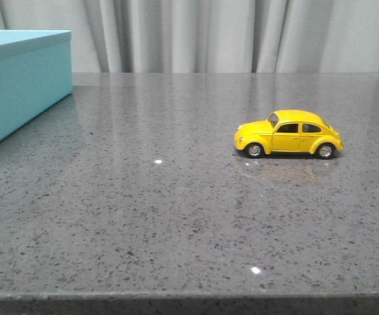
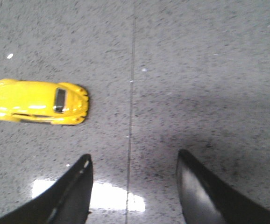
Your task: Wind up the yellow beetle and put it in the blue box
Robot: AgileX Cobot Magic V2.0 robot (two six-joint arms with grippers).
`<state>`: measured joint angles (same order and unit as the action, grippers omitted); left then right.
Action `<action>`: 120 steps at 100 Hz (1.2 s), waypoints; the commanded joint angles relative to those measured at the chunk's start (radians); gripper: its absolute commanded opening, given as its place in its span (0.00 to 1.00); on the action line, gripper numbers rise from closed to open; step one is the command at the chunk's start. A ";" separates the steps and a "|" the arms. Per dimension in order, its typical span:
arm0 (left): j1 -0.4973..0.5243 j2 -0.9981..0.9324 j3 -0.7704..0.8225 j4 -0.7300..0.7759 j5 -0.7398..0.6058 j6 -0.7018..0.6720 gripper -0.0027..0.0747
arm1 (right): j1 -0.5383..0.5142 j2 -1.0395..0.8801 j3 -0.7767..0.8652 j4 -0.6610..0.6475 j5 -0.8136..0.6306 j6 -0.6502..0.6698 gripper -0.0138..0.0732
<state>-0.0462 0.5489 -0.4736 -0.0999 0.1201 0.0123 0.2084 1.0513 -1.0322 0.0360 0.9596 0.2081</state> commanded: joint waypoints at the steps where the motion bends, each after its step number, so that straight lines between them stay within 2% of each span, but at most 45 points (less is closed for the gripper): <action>1: -0.007 0.007 -0.038 -0.002 -0.083 -0.012 0.51 | 0.036 0.039 -0.070 0.006 -0.001 0.025 0.67; 20: -0.007 0.007 -0.038 -0.002 -0.083 -0.012 0.51 | 0.133 0.155 -0.166 -0.010 0.045 0.135 0.67; 39: -0.007 0.007 -0.038 -0.002 -0.083 -0.012 0.51 | 0.243 0.263 -0.242 -0.138 0.070 0.313 0.68; 52: -0.007 0.007 -0.038 -0.002 -0.083 -0.012 0.51 | 0.288 0.320 -0.278 -0.147 0.070 0.382 0.69; 101: -0.059 0.007 -0.038 0.026 -0.083 -0.012 0.51 | 0.315 0.433 -0.351 -0.145 0.075 0.469 0.68; 120: -0.059 0.007 -0.038 0.026 -0.083 -0.012 0.51 | 0.322 0.447 -0.353 -0.146 -0.006 0.506 0.68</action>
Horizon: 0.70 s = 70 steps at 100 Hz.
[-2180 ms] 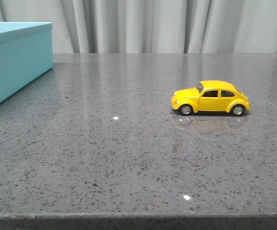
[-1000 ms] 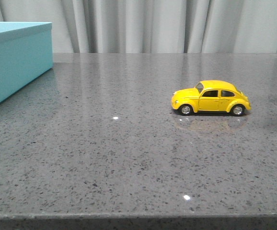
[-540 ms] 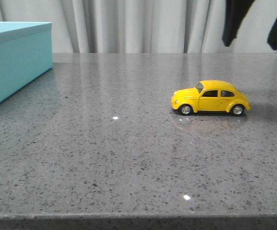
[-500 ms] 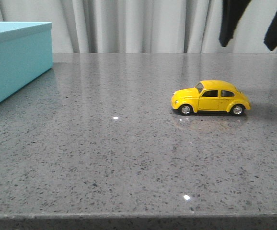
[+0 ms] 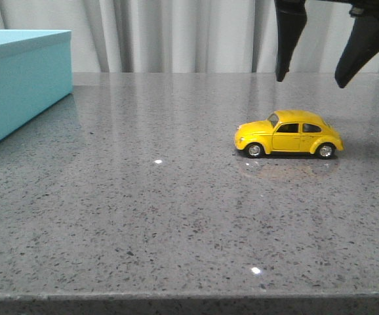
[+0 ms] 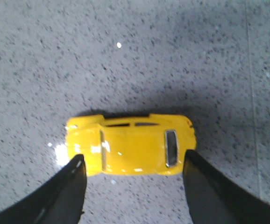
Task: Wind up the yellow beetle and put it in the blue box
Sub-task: 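Lower the open right gripper over the yellow toy beetle car, then close the right gripper around the car's body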
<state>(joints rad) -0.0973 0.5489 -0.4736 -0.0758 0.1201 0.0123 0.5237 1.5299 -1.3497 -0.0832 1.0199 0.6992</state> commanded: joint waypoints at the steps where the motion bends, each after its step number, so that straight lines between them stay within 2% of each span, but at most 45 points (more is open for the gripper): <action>1: -0.008 0.007 -0.038 0.002 -0.083 -0.012 0.51 | 0.008 -0.030 -0.037 -0.027 -0.069 0.015 0.68; 35: -0.008 0.007 -0.038 0.002 -0.083 -0.012 0.51 | 0.026 0.031 -0.040 -0.041 -0.032 0.015 0.69; 51: -0.008 0.007 -0.038 0.002 -0.083 -0.012 0.51 | 0.026 0.035 -0.040 -0.091 0.018 0.038 0.69; 70: -0.008 0.007 -0.038 0.002 -0.083 -0.012 0.51 | 0.026 0.035 -0.040 -0.079 0.019 0.044 0.69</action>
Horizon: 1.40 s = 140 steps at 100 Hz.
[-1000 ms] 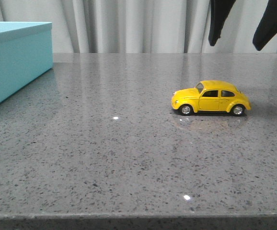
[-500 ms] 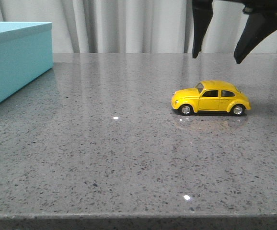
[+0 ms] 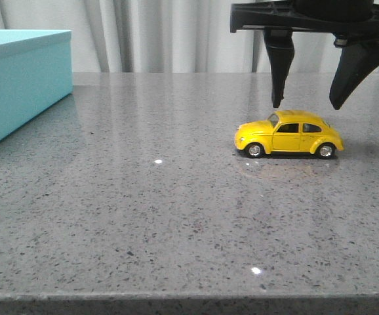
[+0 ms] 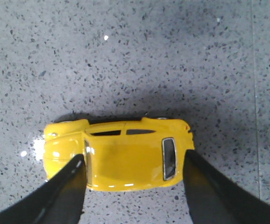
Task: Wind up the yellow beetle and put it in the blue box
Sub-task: 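Close the right gripper around the car's body, then lift the held car off the table with the right gripper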
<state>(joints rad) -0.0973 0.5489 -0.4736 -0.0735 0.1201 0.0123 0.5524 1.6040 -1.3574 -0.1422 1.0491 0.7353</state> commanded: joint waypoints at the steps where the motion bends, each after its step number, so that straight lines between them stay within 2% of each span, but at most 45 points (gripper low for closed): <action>1: -0.008 0.007 -0.038 -0.001 -0.083 -0.012 0.51 | -0.003 -0.039 -0.032 -0.019 -0.010 0.009 0.69; 115: -0.008 0.007 -0.038 -0.001 -0.073 -0.012 0.51 | -0.006 0.047 -0.027 -0.021 -0.002 -0.014 0.68; 140: -0.008 0.007 -0.038 -0.001 -0.071 -0.012 0.51 | -0.052 0.040 -0.025 -0.038 0.012 -0.033 0.68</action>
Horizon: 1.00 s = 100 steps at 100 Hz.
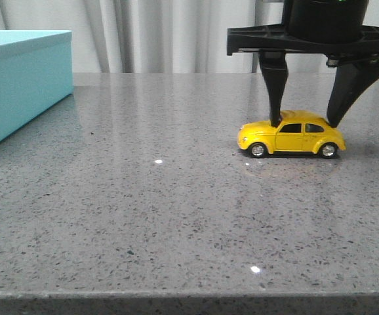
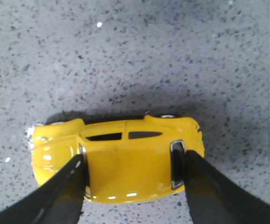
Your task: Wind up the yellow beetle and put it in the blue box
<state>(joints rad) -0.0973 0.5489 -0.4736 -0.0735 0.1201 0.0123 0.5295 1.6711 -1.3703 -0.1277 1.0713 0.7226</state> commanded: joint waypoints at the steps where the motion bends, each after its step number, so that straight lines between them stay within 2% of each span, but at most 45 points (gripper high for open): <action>1: -0.008 0.007 -0.038 -0.001 -0.071 -0.012 0.51 | -0.031 -0.028 -0.012 -0.052 -0.010 -0.023 0.68; 22: -0.008 0.007 -0.038 -0.001 -0.071 -0.012 0.51 | -0.095 -0.060 -0.003 -0.067 0.009 -0.076 0.68; 63: -0.008 0.007 -0.038 -0.001 -0.071 -0.012 0.51 | -0.227 -0.147 0.132 -0.147 -0.016 -0.094 0.68; 100: -0.008 0.007 -0.038 -0.001 -0.071 -0.012 0.51 | -0.185 -0.365 0.110 -0.134 -0.116 -0.106 0.68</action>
<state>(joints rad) -0.0973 0.5489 -0.4736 -0.0735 0.1257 0.0123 0.3411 1.3898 -1.2282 -0.2373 0.9866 0.6298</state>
